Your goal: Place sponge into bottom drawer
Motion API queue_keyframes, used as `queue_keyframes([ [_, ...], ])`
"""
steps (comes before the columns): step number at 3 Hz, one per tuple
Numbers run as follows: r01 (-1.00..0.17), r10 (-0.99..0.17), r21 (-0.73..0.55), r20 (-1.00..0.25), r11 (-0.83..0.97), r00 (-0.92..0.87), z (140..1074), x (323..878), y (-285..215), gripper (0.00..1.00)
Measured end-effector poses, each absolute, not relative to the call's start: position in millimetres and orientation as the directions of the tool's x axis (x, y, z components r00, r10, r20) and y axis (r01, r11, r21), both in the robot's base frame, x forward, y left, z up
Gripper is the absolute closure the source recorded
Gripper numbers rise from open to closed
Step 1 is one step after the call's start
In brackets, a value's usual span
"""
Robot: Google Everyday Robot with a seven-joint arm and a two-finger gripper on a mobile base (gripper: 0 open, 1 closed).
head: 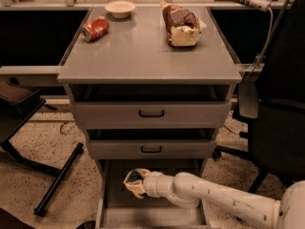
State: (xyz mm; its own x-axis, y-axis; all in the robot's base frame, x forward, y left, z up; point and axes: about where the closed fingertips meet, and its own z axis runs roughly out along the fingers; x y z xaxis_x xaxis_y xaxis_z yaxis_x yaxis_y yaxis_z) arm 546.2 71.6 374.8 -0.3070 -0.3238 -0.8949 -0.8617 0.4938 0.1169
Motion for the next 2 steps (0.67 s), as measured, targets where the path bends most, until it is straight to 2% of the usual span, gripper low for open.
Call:
queue_keyframes([
  [2,-0.840,-0.342,0.097,-0.884,0.534,-0.320,341.1,566.9,66.3,1.00],
])
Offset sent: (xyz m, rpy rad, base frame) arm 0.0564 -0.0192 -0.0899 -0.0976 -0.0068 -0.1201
